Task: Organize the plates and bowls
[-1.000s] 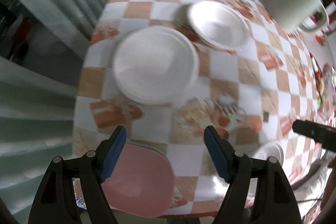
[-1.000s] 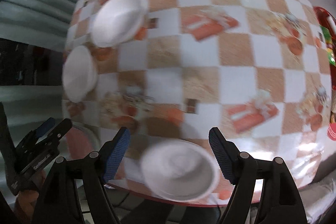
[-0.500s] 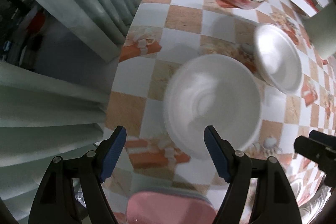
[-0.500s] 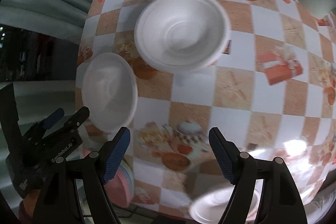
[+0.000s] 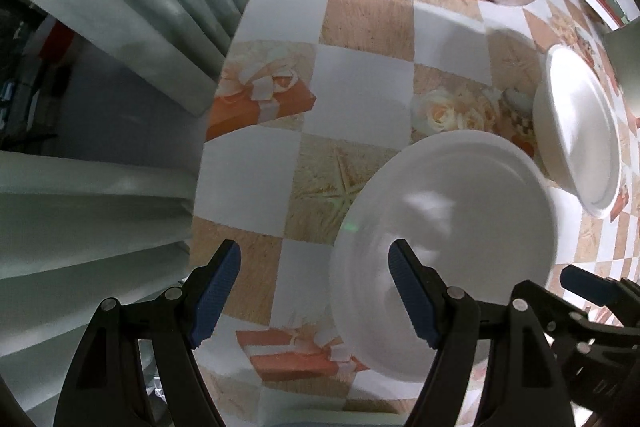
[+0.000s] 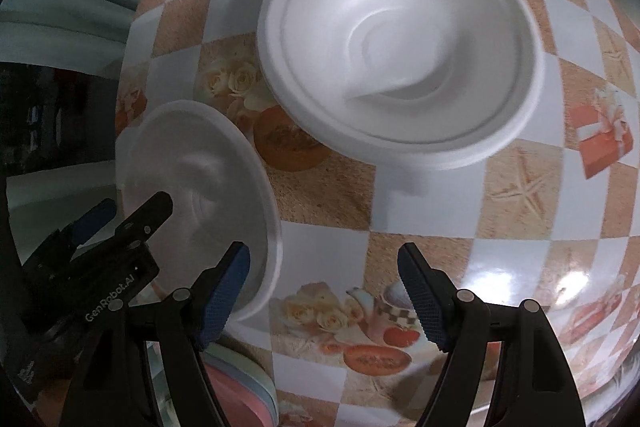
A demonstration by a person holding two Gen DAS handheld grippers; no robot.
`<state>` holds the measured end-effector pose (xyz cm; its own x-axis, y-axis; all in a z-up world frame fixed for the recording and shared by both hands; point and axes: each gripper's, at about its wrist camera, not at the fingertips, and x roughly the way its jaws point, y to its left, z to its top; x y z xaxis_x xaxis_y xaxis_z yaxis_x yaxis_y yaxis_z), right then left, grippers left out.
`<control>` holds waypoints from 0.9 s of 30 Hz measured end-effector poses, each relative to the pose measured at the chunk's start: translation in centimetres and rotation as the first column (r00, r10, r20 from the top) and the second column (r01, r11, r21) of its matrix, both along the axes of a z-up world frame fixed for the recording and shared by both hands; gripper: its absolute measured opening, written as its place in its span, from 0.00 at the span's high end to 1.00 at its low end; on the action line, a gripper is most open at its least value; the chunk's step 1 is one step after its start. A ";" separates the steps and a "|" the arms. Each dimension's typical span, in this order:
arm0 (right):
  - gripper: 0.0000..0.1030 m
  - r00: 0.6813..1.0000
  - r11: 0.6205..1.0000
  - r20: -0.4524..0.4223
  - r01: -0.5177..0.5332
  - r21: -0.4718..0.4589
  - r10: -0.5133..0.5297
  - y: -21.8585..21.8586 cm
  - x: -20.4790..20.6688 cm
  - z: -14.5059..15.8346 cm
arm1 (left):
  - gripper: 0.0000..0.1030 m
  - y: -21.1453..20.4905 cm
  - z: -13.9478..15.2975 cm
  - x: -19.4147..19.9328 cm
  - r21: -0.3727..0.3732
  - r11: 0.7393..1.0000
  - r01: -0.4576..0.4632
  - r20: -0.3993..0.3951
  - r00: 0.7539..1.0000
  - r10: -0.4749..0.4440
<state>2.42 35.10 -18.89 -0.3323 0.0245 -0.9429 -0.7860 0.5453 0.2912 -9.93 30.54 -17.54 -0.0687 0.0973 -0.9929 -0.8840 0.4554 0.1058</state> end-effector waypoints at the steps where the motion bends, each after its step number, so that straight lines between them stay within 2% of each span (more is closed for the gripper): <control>1: 0.24 1.000 1.000 0.000 -0.003 -0.003 0.003 0.1 -0.1 -0.3 | 0.23 0.1 -0.2 0.0 -0.003 1.000 0.003 -0.001 1.000 -0.003; 3: 0.25 1.000 1.000 0.001 -0.007 -0.004 0.007 0.2 -0.3 -0.6 | 0.23 0.2 -0.5 0.0 -0.010 1.000 0.010 -0.004 1.000 -0.010; 4: 0.32 1.000 1.000 0.002 -0.010 -0.004 0.010 0.3 -0.3 -0.7 | 0.23 0.2 -0.7 0.0 -0.011 1.000 0.015 -0.008 1.000 -0.015; 5: 0.43 1.000 1.000 0.001 -0.014 -0.004 0.014 0.4 -0.4 -0.9 | 0.23 0.2 -0.8 0.0 -0.012 1.000 0.018 -0.011 1.000 -0.018; 7: 0.48 1.000 1.000 -0.014 -0.009 -0.006 0.009 0.4 -0.4 -1.3 | 0.24 0.2 -1.0 0.0 -0.012 1.000 0.019 -0.006 1.000 -0.019; 9: 0.57 0.999 1.000 -0.037 0.007 0.011 -0.007 0.4 -0.3 -1.3 | 0.34 -0.1 -0.9 0.3 -0.020 1.000 0.019 0.020 1.000 -0.018; 11: 0.71 0.997 1.000 -0.074 0.007 0.029 -0.005 0.4 -0.3 -1.2 | 0.54 -0.4 -0.7 0.5 -0.039 0.999 0.025 0.055 0.998 -0.022; 12: 0.74 0.997 1.000 -0.075 -0.003 0.028 0.005 0.4 -0.4 -1.2 | 0.60 -0.7 -0.7 0.7 -0.049 0.998 0.030 0.068 0.997 -0.027; 13: 0.81 0.997 0.999 -0.075 -0.016 0.028 0.018 0.4 -0.5 -1.0 | 0.70 -1.1 -0.7 1.1 -0.066 0.997 0.042 0.077 0.996 -0.036; 14: 0.85 0.997 0.999 -0.074 -0.023 0.025 0.025 0.3 -0.5 -0.8 | 0.72 -1.5 -0.8 1.5 -0.074 0.996 0.055 0.077 0.996 -0.049; 17: 0.85 0.997 1.000 -0.070 -0.021 0.001 0.021 -0.7 0.3 -0.7 | 0.73 -3.1 -0.7 2.5 -0.066 0.994 0.086 0.066 0.994 -0.082; 20: 0.85 0.997 1.000 -0.080 -0.011 -0.026 0.008 -2.5 1.8 -0.8 | 0.76 -5.2 -0.6 3.3 -0.091 0.991 0.094 0.082 0.993 -0.086; 27: 0.85 0.999 0.996 -0.039 0.034 -0.088 -0.037 -7.6 6.5 -1.0 | 0.78 -12.2 -0.6 7.9 -0.104 0.979 0.177 0.086 0.982 -0.168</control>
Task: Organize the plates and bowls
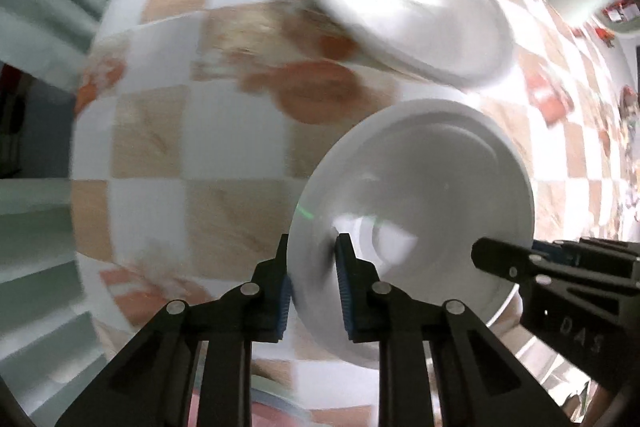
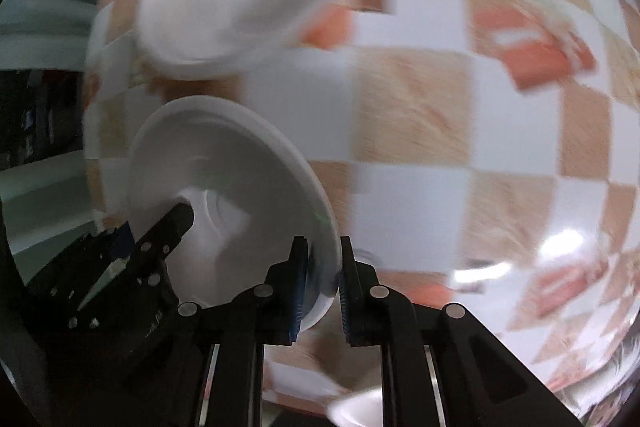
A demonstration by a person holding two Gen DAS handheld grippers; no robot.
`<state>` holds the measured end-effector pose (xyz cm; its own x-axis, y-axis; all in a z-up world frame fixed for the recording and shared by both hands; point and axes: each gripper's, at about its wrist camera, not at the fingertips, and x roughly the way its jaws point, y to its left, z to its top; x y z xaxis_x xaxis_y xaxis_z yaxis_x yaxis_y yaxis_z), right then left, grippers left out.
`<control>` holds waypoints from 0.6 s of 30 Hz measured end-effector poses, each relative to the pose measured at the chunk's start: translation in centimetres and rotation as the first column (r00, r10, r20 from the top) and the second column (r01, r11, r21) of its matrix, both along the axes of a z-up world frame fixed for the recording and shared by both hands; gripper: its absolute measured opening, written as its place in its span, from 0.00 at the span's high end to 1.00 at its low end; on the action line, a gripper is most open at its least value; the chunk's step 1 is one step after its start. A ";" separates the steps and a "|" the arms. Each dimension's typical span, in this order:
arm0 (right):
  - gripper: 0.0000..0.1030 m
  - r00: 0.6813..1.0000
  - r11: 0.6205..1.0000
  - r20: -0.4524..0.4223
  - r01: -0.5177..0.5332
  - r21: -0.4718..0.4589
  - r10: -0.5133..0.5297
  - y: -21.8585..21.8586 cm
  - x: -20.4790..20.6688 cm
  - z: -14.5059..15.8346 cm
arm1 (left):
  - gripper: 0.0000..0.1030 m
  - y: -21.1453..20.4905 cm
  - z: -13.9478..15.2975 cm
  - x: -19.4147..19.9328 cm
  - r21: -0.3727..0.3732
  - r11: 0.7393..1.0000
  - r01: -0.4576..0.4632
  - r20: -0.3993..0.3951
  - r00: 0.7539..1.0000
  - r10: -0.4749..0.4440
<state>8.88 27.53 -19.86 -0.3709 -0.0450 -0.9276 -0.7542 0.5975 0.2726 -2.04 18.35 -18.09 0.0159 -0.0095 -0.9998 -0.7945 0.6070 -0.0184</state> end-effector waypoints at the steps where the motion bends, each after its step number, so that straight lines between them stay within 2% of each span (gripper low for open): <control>1: 0.85 1.000 1.000 0.003 0.010 -0.008 -0.010 -0.8 0.7 -0.1 | 0.78 -0.6 -0.1 0.4 -0.008 1.000 0.004 0.004 1.000 -0.004; 6: 0.85 0.998 0.997 0.010 0.064 -0.033 -0.063 -4.0 3.9 -0.5 | 0.78 -4.1 -0.4 3.3 -0.021 0.999 0.048 0.013 0.999 -0.048; 10: 0.85 0.995 0.995 0.007 0.095 -0.031 -0.095 -5.9 6.0 -0.5 | 0.78 -5.4 -0.6 5.0 -0.013 0.997 0.070 0.005 0.998 -0.070; 18: 0.85 0.993 0.993 0.019 0.114 0.015 -0.114 -8.0 9.6 1.6 | 0.78 -6.1 1.7 6.5 0.031 0.996 0.086 0.016 0.996 -0.087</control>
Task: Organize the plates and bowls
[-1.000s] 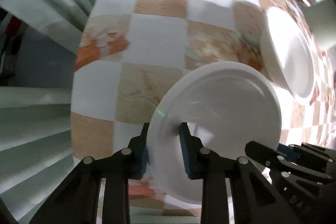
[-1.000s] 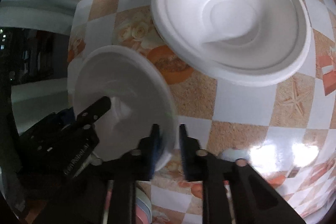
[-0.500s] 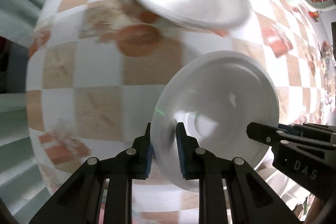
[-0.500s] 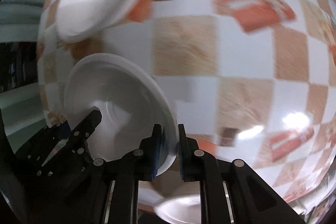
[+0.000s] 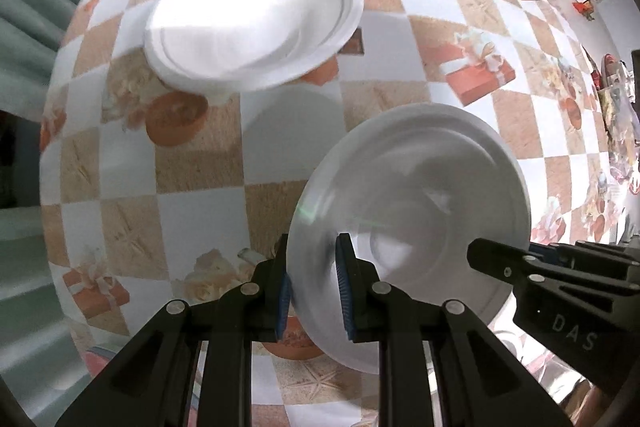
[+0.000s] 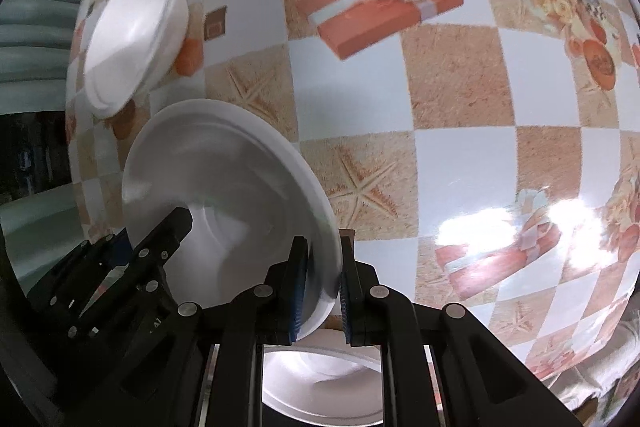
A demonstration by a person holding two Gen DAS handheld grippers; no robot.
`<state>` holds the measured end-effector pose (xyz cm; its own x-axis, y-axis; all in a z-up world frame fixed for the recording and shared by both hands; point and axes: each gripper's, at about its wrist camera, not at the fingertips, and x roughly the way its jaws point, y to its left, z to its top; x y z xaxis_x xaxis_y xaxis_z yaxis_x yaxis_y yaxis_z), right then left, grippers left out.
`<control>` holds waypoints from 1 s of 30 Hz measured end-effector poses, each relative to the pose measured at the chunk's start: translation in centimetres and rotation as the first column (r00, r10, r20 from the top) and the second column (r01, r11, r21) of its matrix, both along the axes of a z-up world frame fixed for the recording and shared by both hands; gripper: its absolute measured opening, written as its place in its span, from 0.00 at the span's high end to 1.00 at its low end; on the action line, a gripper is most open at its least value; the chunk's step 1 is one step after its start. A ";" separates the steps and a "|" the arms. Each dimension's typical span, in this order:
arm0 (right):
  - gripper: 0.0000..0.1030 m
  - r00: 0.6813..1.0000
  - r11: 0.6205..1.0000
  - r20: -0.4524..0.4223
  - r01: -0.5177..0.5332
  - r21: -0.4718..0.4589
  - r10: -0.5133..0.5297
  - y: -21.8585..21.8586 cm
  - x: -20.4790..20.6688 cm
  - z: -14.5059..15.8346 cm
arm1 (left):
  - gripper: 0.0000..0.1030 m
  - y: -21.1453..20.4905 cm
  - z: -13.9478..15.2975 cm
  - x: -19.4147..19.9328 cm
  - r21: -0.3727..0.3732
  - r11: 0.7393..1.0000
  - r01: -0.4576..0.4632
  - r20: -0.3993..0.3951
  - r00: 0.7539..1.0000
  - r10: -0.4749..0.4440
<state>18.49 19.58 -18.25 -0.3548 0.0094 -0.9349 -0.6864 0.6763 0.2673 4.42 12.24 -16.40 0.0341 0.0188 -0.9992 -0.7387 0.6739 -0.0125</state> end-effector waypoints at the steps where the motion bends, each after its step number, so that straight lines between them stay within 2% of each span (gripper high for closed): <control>1: 0.85 1.000 1.000 0.005 -0.004 0.006 0.004 -0.1 0.4 0.4 | 0.78 -0.3 0.5 -0.3 0.004 1.000 -0.002 0.002 1.000 0.002; 2: 0.85 1.000 1.000 0.010 -0.006 0.014 0.006 -0.5 0.9 0.9 | 0.78 -0.6 1.4 0.9 0.010 1.000 -0.002 0.004 1.000 0.002; 9: 0.85 1.000 0.999 0.024 -0.007 0.043 0.006 -1.2 0.5 3.4 | 0.78 -4.0 5.0 0.5 0.056 0.998 0.030 0.023 0.999 -0.031; 10: 0.85 1.000 0.999 0.023 -0.005 0.043 0.005 -1.7 0.3 3.7 | 0.78 -3.2 4.9 0.0 0.057 0.998 0.034 0.024 0.999 -0.035; 13: 0.85 1.000 0.999 0.023 0.000 0.043 -0.001 -2.9 0.6 4.4 | 0.78 -3.9 5.8 -0.4 0.057 0.997 0.047 0.025 0.999 -0.048; 16: 0.85 1.000 0.999 0.021 0.004 0.040 -0.005 -4.2 -0.9 5.0 | 0.78 -4.9 6.5 -0.4 0.050 0.997 0.059 0.025 0.998 -0.061; 20: 0.84 0.999 0.999 0.019 0.025 0.035 -0.026 -6.2 -0.5 5.9 | 0.78 -5.5 6.2 -0.2 0.050 0.995 0.089 0.024 0.996 -0.090; 30: 0.84 0.998 0.998 0.027 0.057 0.011 -0.057 -10.6 -2.6 7.4 | 0.78 -10.2 6.9 -1.1 0.026 0.984 0.177 0.021 0.984 -0.178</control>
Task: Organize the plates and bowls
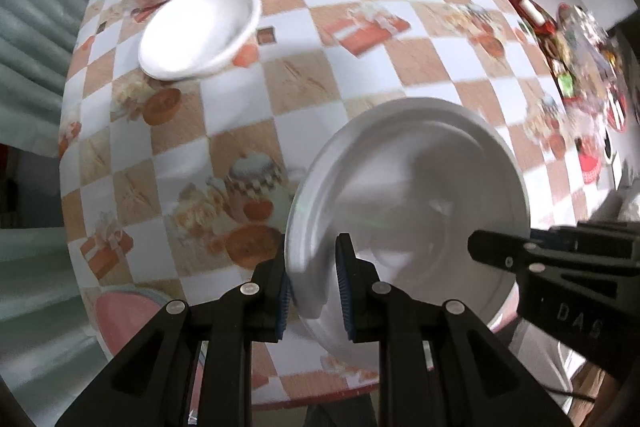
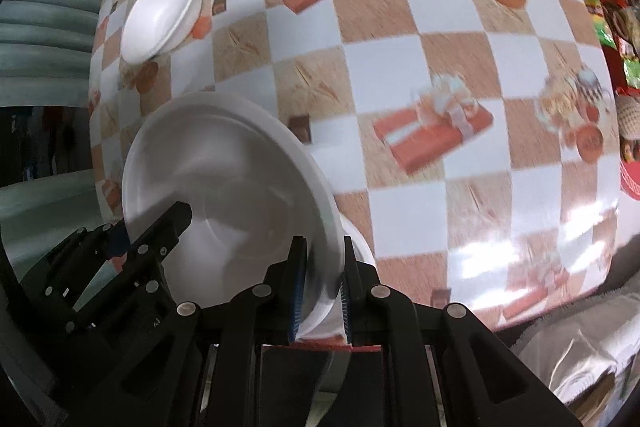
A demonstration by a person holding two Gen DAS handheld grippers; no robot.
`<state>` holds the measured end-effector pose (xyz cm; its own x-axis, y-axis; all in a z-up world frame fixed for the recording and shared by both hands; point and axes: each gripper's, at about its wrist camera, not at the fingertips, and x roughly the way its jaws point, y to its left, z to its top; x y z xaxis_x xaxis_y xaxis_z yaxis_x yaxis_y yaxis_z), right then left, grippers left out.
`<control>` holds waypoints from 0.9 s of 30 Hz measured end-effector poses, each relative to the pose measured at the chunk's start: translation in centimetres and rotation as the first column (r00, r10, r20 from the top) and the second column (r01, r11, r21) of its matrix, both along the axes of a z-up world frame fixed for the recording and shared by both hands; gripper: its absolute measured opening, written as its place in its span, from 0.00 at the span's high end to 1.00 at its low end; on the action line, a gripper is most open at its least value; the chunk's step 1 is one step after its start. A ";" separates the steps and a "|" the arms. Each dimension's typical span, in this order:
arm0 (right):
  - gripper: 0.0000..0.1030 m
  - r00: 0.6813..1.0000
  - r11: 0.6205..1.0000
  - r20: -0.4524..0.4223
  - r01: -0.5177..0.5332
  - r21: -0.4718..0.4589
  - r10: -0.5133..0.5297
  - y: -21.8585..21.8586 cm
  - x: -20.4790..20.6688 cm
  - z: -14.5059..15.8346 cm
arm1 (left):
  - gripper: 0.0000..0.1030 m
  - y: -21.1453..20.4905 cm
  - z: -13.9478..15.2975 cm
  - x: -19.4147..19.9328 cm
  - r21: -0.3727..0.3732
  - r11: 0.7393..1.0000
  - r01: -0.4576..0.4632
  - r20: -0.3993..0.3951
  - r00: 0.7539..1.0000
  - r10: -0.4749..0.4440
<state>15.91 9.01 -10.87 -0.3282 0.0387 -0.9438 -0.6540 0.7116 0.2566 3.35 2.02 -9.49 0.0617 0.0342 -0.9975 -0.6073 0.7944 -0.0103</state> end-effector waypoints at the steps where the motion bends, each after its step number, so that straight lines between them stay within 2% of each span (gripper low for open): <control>1: 0.84 1.000 1.000 0.003 0.001 -0.006 -0.001 -0.5 -0.2 0.1 | 0.78 -0.6 -0.1 -0.1 -0.008 1.000 0.013 -0.005 1.000 -0.013; 9: 0.84 0.999 0.998 -0.010 0.031 -0.060 -0.032 -4.0 -1.5 -0.8 | 0.78 -4.1 -1.5 -0.5 -0.043 0.990 0.134 -0.044 0.990 -0.136; 15: 0.84 0.999 0.996 -0.026 0.029 -0.079 -0.031 -4.4 -2.3 -1.8 | 0.77 -4.3 -2.5 -0.9 -0.066 0.989 0.132 -0.073 0.988 -0.137; 19: 0.84 0.999 0.997 -0.031 0.019 -0.080 -0.021 -4.0 -2.8 -2.2 | 0.68 -4.2 -3.2 -1.3 -0.091 0.988 0.128 -0.080 0.988 -0.136; 21: 0.84 0.999 0.996 -0.037 0.023 -0.084 -0.026 -4.2 -2.7 -2.3 | 0.52 -4.3 -3.4 -1.5 -0.104 0.986 0.128 -0.084 0.987 -0.137; 22: 0.84 0.999 0.996 -0.038 0.025 -0.088 -0.028 -4.2 -2.6 -2.3 | 0.38 -4.3 -3.4 -1.6 -0.106 0.986 0.127 -0.082 0.987 -0.136; 23: 0.79 0.999 0.995 -0.040 0.027 -0.092 -0.031 -4.3 -2.5 -2.4 | 0.30 -4.3 -3.3 -1.7 -0.107 0.986 0.126 -0.075 0.988 -0.135; 24: 0.70 0.999 0.995 -0.041 0.031 -0.096 -0.035 -4.5 -2.3 -2.4 | 0.28 -4.2 -3.2 -1.8 -0.109 0.986 0.123 -0.063 0.989 -0.130; 25: 0.38 0.998 0.995 -0.039 0.036 -0.098 -0.040 -4.7 -2.1 -2.3 | 0.25 -4.0 -3.0 -1.9 -0.111 0.987 0.117 -0.053 0.991 -0.123; 26: 0.15 0.999 0.995 -0.027 0.043 -0.093 -0.045 -4.9 -1.8 -2.0 | 0.23 -3.8 -2.9 -2.0 -0.111 0.987 0.112 -0.045 0.992 -0.117; 27: 0.14 0.999 0.996 -0.006 0.050 -0.079 -0.051 -5.1 -1.4 -1.6 | 0.23 -3.5 -2.7 -2.3 -0.110 0.989 0.102 -0.038 0.994 -0.107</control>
<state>14.51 3.94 -12.49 -0.3355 -0.0191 -0.9418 -0.6150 0.7618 0.2036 1.10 -1.48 -12.18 0.0154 -0.0779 -0.9968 -0.5227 0.8493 -0.0744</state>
